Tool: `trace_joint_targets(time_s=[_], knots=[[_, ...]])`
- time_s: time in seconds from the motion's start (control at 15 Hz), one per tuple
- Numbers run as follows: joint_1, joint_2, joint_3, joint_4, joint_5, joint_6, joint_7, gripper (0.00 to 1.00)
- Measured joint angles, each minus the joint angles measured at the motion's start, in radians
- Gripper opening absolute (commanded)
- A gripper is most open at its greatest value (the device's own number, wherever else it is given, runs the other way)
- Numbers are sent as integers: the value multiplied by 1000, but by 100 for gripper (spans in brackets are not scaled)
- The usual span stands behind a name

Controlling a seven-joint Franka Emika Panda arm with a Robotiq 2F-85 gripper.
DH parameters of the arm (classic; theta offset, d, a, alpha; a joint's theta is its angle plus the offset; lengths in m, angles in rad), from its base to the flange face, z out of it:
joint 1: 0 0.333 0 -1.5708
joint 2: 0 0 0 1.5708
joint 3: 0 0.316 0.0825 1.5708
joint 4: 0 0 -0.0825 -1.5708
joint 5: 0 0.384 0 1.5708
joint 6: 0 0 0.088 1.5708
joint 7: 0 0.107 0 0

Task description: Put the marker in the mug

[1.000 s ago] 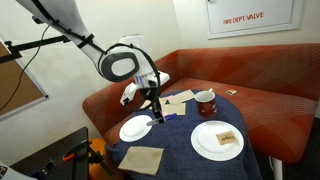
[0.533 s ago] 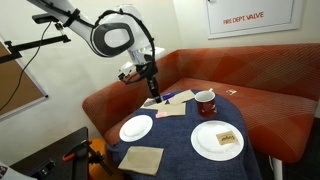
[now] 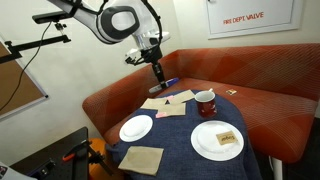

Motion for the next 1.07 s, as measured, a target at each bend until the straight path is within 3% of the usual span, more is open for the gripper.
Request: trace_joint_targets(time_s=[0.33, 0.4, 0.6, 0.87, 1.07], knots=[[0, 11, 1, 8, 0, -2, 1, 19], [0, 11, 1, 8, 0, -2, 1, 5], [0, 14, 2, 8, 0, 2, 4, 5], [8, 37, 4, 11, -9, 94, 52, 5], [47, 62, -32, 14, -95, 192, 170, 5]])
